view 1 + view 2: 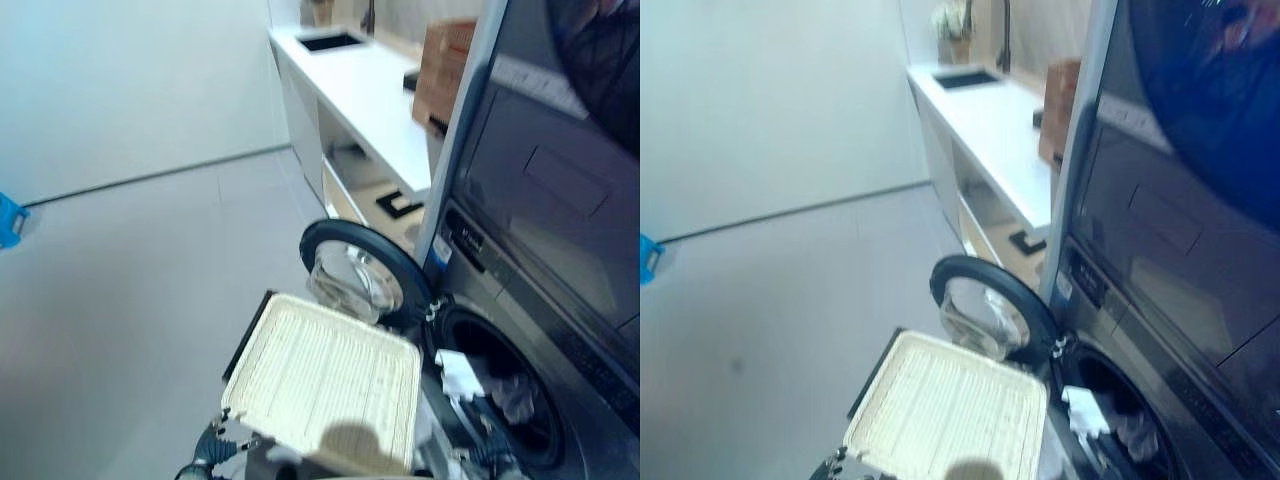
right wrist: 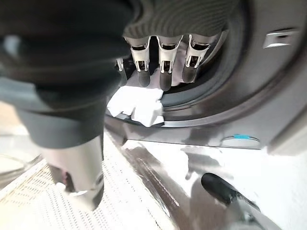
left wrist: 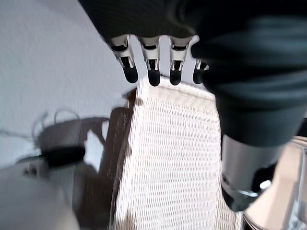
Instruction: Put the clothes into the washing machine.
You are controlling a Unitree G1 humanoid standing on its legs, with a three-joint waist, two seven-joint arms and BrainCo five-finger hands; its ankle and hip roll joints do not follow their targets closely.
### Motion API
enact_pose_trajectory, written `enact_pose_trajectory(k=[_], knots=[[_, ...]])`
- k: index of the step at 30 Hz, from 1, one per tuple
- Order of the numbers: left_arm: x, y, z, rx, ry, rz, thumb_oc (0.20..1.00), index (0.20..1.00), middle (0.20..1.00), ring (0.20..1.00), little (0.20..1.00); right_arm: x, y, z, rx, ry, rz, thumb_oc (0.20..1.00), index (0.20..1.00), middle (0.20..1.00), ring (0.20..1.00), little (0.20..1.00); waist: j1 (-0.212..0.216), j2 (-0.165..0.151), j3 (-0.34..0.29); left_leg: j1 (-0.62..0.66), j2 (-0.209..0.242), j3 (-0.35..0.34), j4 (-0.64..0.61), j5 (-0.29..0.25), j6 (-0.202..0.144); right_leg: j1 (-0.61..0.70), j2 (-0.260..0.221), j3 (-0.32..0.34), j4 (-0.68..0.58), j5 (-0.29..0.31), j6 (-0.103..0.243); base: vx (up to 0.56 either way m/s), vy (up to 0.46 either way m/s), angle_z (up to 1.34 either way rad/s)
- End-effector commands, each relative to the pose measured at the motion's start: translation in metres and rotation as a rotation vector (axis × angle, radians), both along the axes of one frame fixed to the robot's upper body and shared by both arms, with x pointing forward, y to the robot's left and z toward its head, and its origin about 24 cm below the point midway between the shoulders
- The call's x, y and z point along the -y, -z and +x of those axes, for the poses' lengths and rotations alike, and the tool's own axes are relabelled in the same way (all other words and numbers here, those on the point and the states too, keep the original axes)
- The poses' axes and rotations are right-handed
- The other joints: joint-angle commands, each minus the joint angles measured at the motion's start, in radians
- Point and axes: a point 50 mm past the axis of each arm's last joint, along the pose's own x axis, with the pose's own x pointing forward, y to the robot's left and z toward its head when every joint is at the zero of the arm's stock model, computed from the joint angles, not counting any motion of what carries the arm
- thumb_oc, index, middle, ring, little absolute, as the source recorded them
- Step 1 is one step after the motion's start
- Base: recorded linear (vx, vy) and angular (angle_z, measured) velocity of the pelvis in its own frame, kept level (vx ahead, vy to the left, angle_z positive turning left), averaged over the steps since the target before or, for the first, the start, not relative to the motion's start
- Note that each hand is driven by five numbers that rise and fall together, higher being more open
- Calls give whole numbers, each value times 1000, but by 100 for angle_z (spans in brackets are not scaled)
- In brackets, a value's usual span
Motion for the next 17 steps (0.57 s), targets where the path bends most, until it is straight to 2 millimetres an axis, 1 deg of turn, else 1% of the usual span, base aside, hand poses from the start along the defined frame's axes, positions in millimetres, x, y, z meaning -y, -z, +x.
enact_pose_trajectory(k=[1, 2, 5, 7, 10, 17], knots=[[-7, -6, 23, 15, -6, -87, 1000, 1000, 1000, 1000, 1000, 4, 0, 9, -75, 53, 42, 1000, 1000, 1000, 1000, 1000, 26, -29, 62, 11, -39, 56, 12, 10, 43, -6, -8, -1, 30, 29, -12, 118, 11, -1], [-8, -5, 19, -1, -13, -91, 1000, 1000, 1000, 1000, 1000, 5, 2, 3, -123, 62, 51, 1000, 1000, 1000, 1000, 1000, 27, -29, 52, 20, -39, 57, 13, 5, 45, 3, -6, 3, 30, 25, -13, 89, 9, 0], [-12, -3, 13, -36, -28, -86, 1000, 1000, 1000, 1000, 1000, 6, 4, -4, -172, 71, 64, 1000, 1000, 1000, 1000, 1000, 29, -29, 38, 34, -40, 56, 13, 0, 46, 17, -4, 6, 29, 19, -16, 69, 4, 0], [-16, -1, 5, -91, -16, -66, 1000, 1000, 1000, 1000, 1000, 6, 6, -13, -234, 106, 96, 1000, 1000, 1000, 1000, 1000, 30, -29, 23, 49, -41, 56, 11, -6, 48, 31, -1, 12, 27, 13, -19, 58, 1, 3], [-15, 1, 1, -119, 7, -56, 1000, 1000, 1000, 1000, 1000, 6, 8, -21, -277, 136, 113, 1000, 1000, 1000, 1000, 1000, 30, -29, 12, 61, -38, 56, 8, -11, 48, 41, 1, 15, 24, 9, -20, 35, -4, 2], [-14, 3, -6, -148, -2, -56, 1000, 1000, 1000, 1000, 1000, 7, 10, -37, -342, 220, 162, 1000, 1000, 1000, 1000, 1000, 26, -28, 1, 76, -30, 61, 8, -20, 52, 52, 10, 29, 16, 8, -24, 0, 0, 0]])
